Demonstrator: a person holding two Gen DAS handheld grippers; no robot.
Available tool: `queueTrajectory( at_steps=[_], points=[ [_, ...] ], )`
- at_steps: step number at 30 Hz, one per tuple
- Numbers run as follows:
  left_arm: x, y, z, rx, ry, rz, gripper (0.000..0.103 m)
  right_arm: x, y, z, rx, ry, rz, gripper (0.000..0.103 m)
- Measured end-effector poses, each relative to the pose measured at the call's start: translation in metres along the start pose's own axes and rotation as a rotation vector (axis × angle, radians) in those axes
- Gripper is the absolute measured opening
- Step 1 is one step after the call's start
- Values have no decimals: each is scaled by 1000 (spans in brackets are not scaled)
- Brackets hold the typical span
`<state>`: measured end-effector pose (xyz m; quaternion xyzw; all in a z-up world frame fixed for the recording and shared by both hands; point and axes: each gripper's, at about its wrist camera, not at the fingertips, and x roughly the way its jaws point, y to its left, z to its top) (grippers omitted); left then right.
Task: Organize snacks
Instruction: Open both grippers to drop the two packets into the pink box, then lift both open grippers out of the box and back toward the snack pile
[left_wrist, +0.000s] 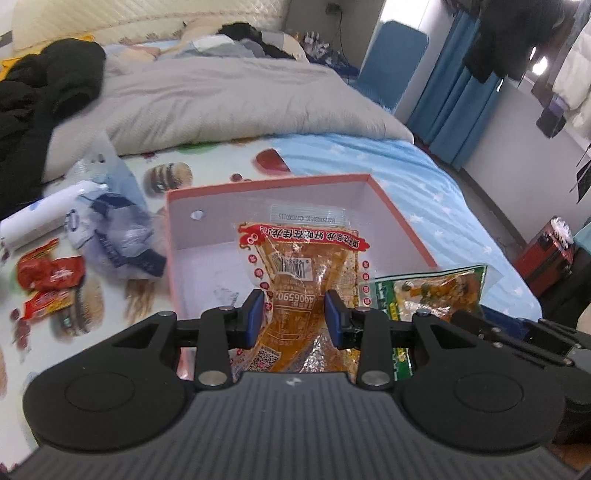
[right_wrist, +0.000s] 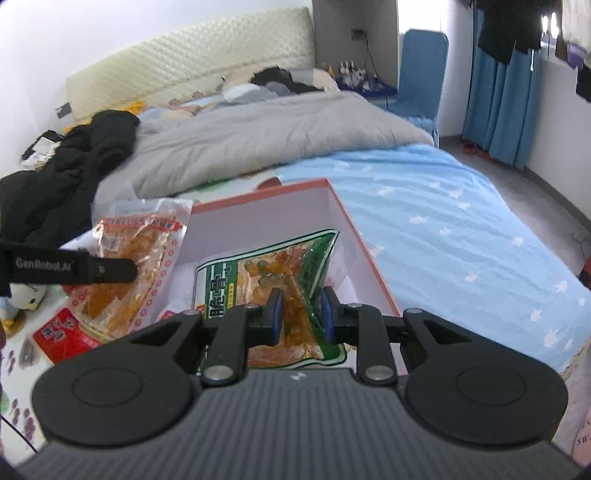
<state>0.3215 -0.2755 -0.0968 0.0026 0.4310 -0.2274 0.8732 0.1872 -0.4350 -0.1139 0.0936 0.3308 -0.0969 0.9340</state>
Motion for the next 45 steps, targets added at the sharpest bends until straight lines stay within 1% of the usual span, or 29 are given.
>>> queueTrajectory(
  at_steps=[6,9,12,13,14,15,16,17,18,19,21,22,26,32,37,42,43,45],
  points=[
    [51,-1,6,20,67,9,41,45,-10,-5,10,65,-6,26],
    [64,-1,3,27,89,12,41,58,-14,-9,17,86,-10,27],
    [68,0,0,25,106,14,43,68,-17,-13,29,106,-20,27],
    [68,-1,0,26,108,17,47,70,-18,-13,31,113,-26,27],
    [66,-2,0,28,106,26,49,72,-18,-15,30,121,-36,28],
    [64,-3,1,30,101,30,54,73,-19,-15,30,127,-48,27],
    [61,-5,1,32,94,33,62,71,-19,-16,33,127,-54,27],
    [57,-6,1,32,89,33,66,70,-20,-15,37,125,-55,27],
    [52,-7,1,32,82,32,67,68,-20,-15,43,123,-56,31],
    [46,-9,0,34,75,32,67,66,-21,-15,48,124,-56,43],
    [33,-12,-1,38,61,36,67,60,-23,-14,64,117,-58,58],
    [25,-14,-3,41,52,33,67,54,-24,-13,70,107,-57,60],
    [-10,-18,-11,36,13,22,67,30,-19,-14,54,75,-36,60],
    [-71,-15,-31,36,-50,35,67,-20,-5,-18,51,13,-13,60],
    [-120,-5,-57,28,-97,52,67,-61,10,-26,41,-39,9,60],
    [-161,11,-89,2,-122,70,67,-91,27,-39,24,-64,25,60],
    [-167,14,-94,-3,-127,77,67,-96,31,-42,20,-68,31,60],
    [-179,16,-104,19,-136,107,67,-103,38,-48,15,-69,40,60]
  ],
)
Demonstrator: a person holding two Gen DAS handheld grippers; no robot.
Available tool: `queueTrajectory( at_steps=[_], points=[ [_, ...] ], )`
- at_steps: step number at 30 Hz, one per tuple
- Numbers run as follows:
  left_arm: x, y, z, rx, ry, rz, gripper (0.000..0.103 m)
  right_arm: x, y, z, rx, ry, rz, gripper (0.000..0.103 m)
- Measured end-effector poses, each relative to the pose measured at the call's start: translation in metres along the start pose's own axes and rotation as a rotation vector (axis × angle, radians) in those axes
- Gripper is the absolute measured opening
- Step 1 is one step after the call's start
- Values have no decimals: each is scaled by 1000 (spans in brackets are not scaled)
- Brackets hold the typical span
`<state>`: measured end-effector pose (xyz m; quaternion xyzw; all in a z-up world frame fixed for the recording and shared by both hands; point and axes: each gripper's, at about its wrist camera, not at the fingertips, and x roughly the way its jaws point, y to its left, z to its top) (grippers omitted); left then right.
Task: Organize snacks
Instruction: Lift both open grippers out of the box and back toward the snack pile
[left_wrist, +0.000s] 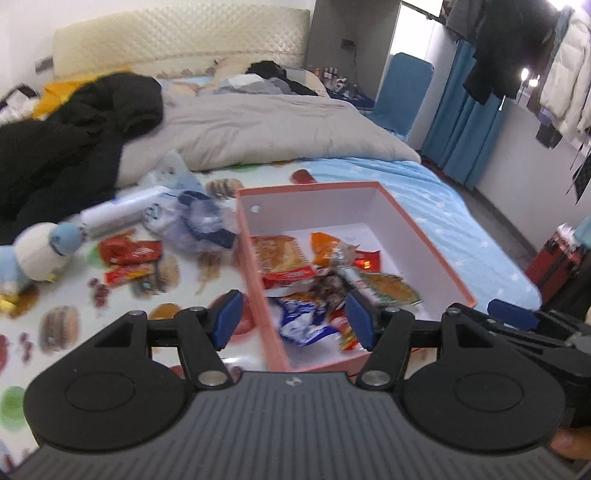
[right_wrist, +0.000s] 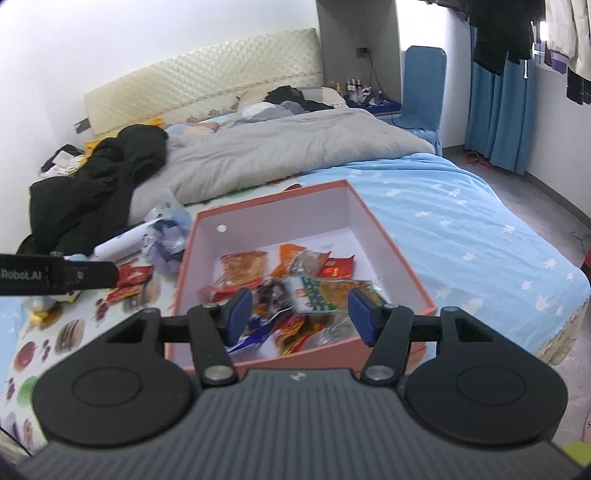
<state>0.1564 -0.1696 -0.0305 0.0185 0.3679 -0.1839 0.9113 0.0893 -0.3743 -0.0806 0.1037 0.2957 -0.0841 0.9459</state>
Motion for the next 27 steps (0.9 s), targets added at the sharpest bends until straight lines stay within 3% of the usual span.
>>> queueTrajectory(
  at_steps=[7,11,14,17,22,27],
  points=[
    [-40,21,-18,-31,31,10,67,-5,32,-15,-49,13,56,60],
    [-59,35,-20,-62,90,6,67,3,48,-19,-73,29,85,60],
    [-76,38,-18,-31,165,-4,67,13,61,-20,-96,44,102,60],
    [-98,44,-13,-75,206,-5,67,23,74,-20,-116,53,110,60],
    [-133,48,-14,-89,213,45,67,37,101,-21,-182,76,120,60],
    [-136,72,-10,-115,231,115,67,40,130,-20,-257,93,159,60]
  ],
)
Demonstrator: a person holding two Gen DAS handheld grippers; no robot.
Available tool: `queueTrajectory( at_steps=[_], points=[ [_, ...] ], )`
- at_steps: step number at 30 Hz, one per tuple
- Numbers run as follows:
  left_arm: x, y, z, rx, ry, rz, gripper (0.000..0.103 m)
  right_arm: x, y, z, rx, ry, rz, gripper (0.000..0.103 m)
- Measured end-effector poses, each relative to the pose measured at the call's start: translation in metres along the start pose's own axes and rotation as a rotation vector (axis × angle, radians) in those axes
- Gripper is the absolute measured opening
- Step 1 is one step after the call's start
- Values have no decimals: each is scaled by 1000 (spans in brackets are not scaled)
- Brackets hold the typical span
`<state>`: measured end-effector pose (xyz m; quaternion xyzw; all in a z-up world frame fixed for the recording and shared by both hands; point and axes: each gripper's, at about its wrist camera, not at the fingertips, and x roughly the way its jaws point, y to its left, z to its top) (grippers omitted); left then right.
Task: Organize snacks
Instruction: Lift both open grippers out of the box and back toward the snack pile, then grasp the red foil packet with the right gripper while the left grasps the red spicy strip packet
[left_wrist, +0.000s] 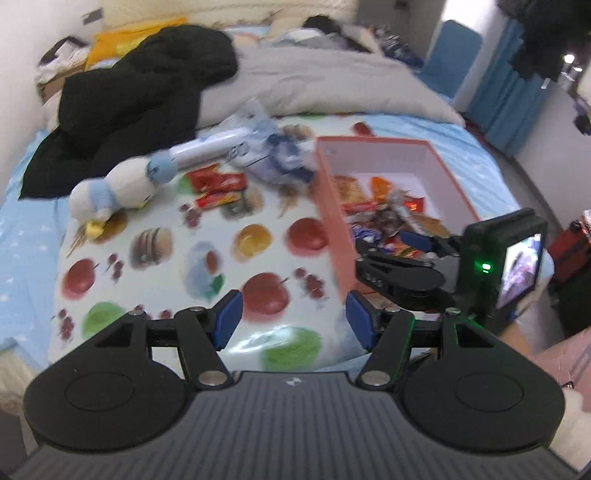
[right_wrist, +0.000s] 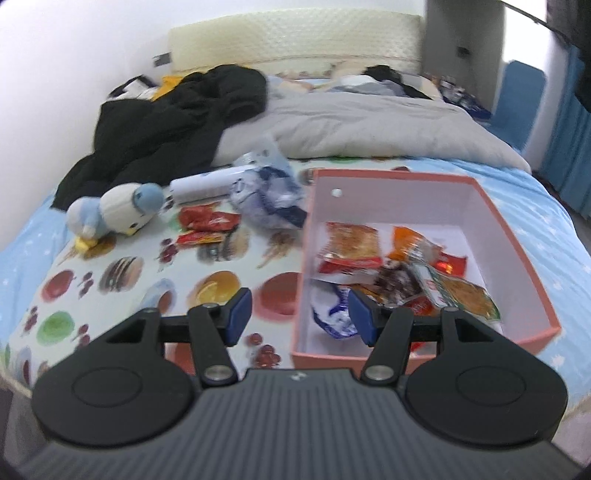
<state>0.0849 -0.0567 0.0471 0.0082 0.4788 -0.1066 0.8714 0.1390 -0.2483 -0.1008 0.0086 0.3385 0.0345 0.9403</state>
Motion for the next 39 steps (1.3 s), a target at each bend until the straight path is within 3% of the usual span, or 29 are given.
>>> queueTrajectory(
  at_steps=[1,3,10,13,16,23,26,27,34,39],
  points=[
    [1,8,3,-23,13,-7,67,1,6,1,-16,3,5,60],
    [-1,20,7,-38,-37,12,67,3,13,4,-27,7,17,60],
    [23,73,27,-178,44,14,67,9,32,5,-38,26,47,60],
    [23,93,36,-221,21,36,68,10,37,4,-44,29,63,60],
    [20,111,40,-267,15,12,76,15,44,2,-55,41,74,59],
    [19,137,45,-335,11,37,76,22,56,-4,-58,52,103,60],
    [22,141,50,-327,-31,2,81,28,60,-6,-53,60,112,59],
    [27,142,53,-318,-53,5,87,31,61,-7,-56,60,117,59],
    [98,174,65,-367,-57,24,87,53,74,-14,-74,29,166,59],
    [162,196,73,-399,-32,-53,87,73,82,-13,-85,10,222,59]
  ],
)
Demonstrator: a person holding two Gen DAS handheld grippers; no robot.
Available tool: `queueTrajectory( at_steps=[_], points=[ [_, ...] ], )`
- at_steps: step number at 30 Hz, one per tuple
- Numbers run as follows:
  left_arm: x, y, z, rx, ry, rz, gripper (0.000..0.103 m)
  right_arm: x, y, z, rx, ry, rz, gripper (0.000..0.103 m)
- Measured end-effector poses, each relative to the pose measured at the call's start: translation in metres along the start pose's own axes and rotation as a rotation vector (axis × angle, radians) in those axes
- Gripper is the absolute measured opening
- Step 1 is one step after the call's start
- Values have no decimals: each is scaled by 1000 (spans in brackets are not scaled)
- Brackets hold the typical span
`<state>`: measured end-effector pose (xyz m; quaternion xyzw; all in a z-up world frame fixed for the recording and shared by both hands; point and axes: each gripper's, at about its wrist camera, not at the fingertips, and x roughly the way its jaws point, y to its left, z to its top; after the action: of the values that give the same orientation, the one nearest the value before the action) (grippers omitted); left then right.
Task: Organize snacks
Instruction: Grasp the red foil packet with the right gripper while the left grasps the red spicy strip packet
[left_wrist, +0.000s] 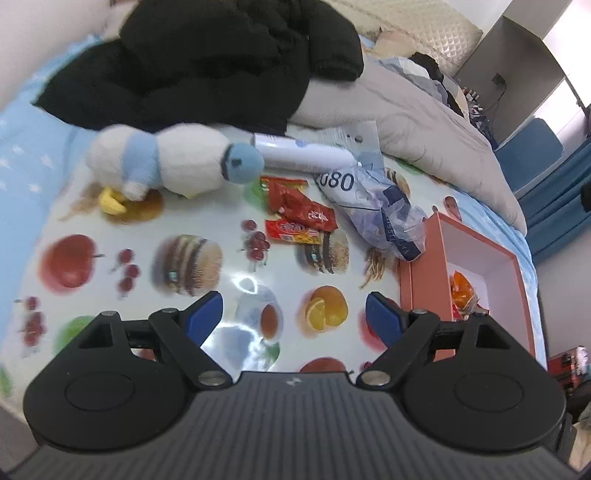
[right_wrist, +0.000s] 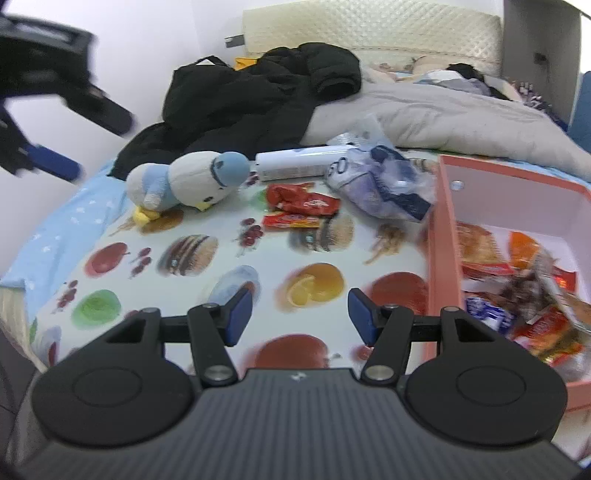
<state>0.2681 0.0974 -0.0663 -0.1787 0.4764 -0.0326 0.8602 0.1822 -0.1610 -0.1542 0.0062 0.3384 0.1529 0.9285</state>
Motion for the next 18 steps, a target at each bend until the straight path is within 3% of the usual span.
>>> queueTrajectory(
  at_steps=[3,12,18],
  points=[
    [43,11,9,-1,15,-31,86,18,4,1,-24,-11,14,59],
    [157,28,36,-1,63,-84,85,91,-6,6,-25,-31,-61,59],
    [219,43,54,-41,89,-120,69,149,-18,20,-24,-62,-133,58]
  ],
)
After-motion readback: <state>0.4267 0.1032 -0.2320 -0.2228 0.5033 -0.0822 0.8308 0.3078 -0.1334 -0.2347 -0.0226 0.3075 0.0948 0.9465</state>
